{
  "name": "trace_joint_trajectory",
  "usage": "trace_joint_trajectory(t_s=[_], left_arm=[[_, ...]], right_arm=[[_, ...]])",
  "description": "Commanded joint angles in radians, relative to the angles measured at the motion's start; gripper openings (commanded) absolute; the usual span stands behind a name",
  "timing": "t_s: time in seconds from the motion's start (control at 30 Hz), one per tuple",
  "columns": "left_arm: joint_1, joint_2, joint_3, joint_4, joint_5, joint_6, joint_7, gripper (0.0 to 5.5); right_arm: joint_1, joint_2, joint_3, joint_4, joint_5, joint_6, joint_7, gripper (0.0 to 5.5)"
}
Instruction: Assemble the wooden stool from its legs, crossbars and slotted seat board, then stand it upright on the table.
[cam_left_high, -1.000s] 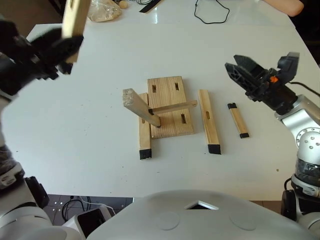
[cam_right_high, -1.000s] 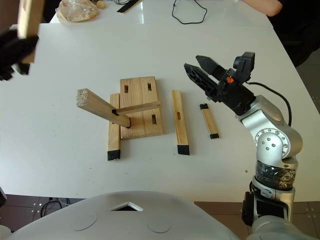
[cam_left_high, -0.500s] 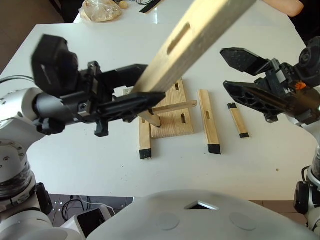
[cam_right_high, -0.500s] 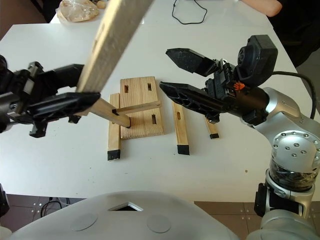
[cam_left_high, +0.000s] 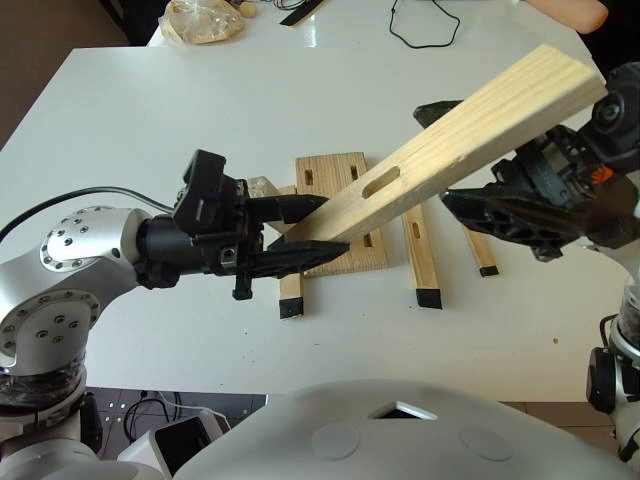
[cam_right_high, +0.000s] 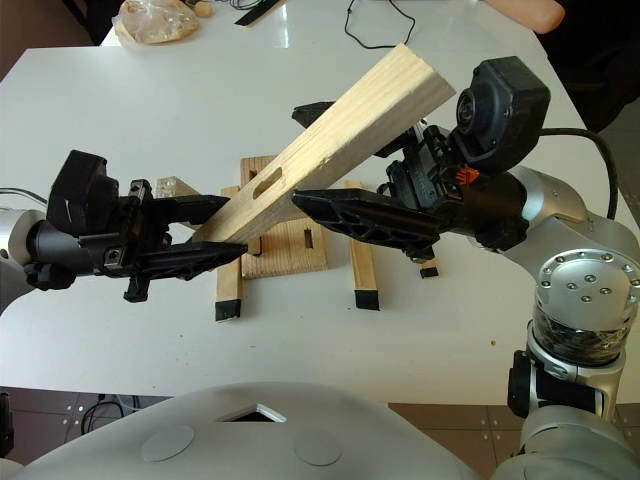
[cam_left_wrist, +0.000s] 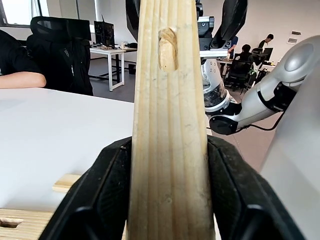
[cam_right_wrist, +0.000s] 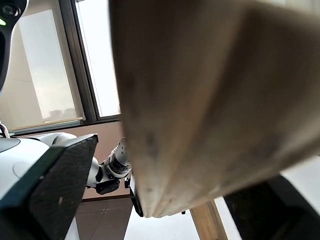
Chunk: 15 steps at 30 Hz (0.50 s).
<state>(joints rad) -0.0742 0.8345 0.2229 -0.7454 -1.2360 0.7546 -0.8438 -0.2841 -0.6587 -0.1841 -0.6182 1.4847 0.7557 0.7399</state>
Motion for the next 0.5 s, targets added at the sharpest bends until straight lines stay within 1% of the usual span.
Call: trace_joint_trajectory(t_s=[0.03, 0.07, 0.23, 0.5], left_arm=[[-0.015, 0.02, -0.009, 0.006, 0.023, -0.007, -0.015, 2.03], [-0.017, 0.021, -0.01, 0.007, 0.024, -0.009, -0.015, 2.03], [-0.017, 0.027, -0.013, 0.01, 0.036, -0.011, -0.023, 2.03], [-0.013, 0.03, -0.02, 0.002, 0.037, -0.014, -0.027, 2.03]], right_arm=[[-0.01, -0.034, 0.023, -0.005, -0.048, 0.014, 0.045, 3.96], [-0.009, -0.037, 0.026, -0.002, -0.055, 0.013, 0.052, 3.96], [0.011, -0.05, 0.034, -0.001, -0.094, 0.009, 0.101, 3.34], [0.026, -0.073, 0.044, -0.007, -0.148, 0.0, 0.155, 2.2]])
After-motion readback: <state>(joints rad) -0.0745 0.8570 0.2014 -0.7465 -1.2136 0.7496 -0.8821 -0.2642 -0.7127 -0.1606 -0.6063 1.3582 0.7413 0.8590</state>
